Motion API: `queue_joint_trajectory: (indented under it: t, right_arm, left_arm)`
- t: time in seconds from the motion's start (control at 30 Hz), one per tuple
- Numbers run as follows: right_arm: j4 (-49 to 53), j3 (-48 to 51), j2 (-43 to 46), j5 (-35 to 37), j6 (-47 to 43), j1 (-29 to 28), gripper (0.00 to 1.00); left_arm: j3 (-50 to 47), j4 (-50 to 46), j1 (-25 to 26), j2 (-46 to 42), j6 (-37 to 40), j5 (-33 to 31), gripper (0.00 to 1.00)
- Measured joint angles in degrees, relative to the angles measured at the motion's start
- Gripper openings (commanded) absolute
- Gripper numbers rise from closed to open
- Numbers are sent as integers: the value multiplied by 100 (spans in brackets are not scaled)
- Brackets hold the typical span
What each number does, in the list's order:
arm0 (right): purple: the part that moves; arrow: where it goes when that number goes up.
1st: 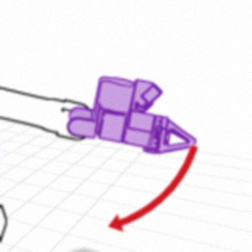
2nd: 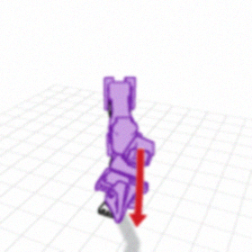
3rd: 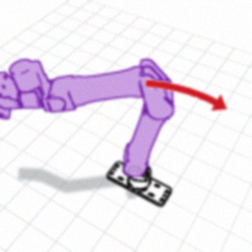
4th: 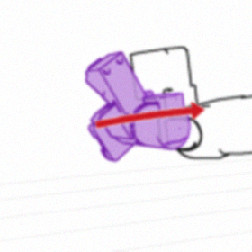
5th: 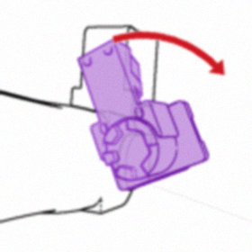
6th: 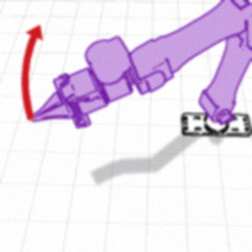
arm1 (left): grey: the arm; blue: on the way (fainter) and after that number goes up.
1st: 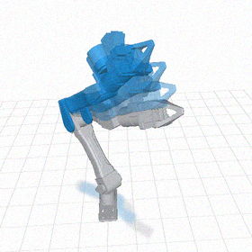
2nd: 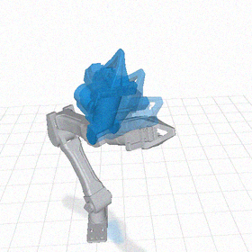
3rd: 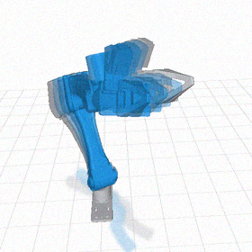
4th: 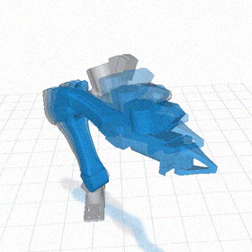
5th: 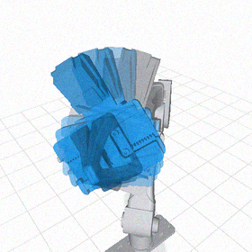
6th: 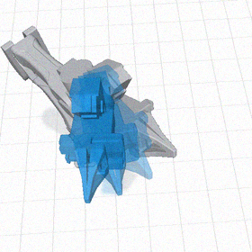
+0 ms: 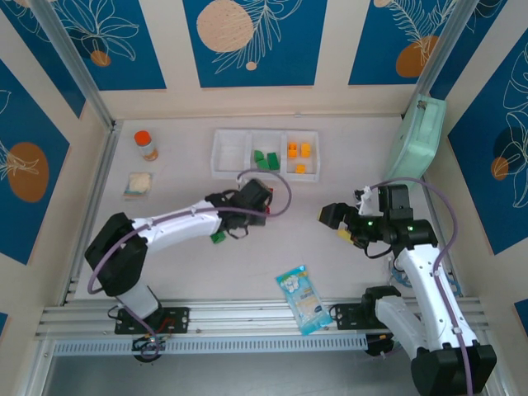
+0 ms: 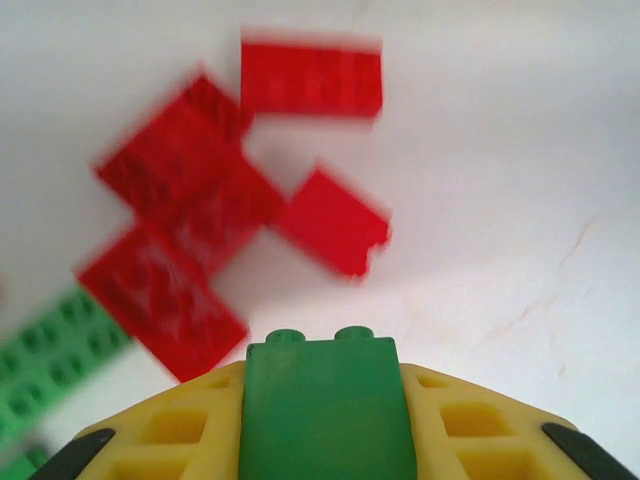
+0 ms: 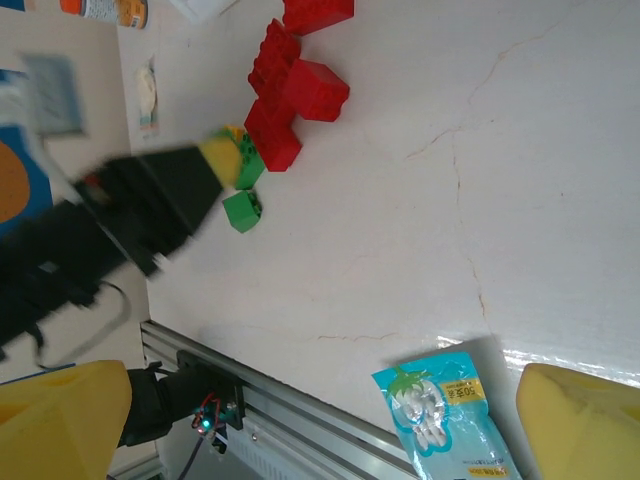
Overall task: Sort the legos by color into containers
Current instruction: Pick up the lego from the middle-left of the table, then place the lego in the container.
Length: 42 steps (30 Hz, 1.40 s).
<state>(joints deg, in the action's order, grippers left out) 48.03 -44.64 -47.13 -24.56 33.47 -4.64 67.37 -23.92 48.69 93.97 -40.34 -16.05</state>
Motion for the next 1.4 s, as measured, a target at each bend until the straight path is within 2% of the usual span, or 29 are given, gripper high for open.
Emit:
queue_joint_trajectory:
  t: [0.17,0.3,0.53,0.67,0.73,0.9,1.0,1.13,1.23,1.4]
  right_arm:
    - [-2,0,-7,50,0,-105,99]
    - [4,-2,-2,98,9,-170,99]
    - [85,-4,7,223,66,-339,99]
    - [160,-4,7,339,87,-428,99]
    - [258,-28,7,398,90,-459,99]
    - [407,-151,72,492,85,-479,99]
    - [415,-155,201,514,125,-496,99]
    - [396,-155,219,535,219,-595,99]
    - [321,-157,136,581,286,-748,99]
    - [120,-382,-415,728,299,-1141,99]
  left_arm:
    - [1543,-44,-866,726,608,269,29]
    - [2664,-57,-1285,1633,960,450,29]
    - [4518,-122,-1397,3285,1432,452,30]
    - [5082,-118,-1399,3858,1537,426,33]
    - [5233,-118,-1410,4033,1539,391,40]
    - [5250,-164,-1419,4111,1593,334,73]
    - [5191,-162,-1419,4017,1679,352,84]
    - [4378,-131,-1419,3263,1836,367,100]
    - [3038,129,-1419,2065,1840,476,99]
    - [573,413,-1416,-525,1810,702,99]
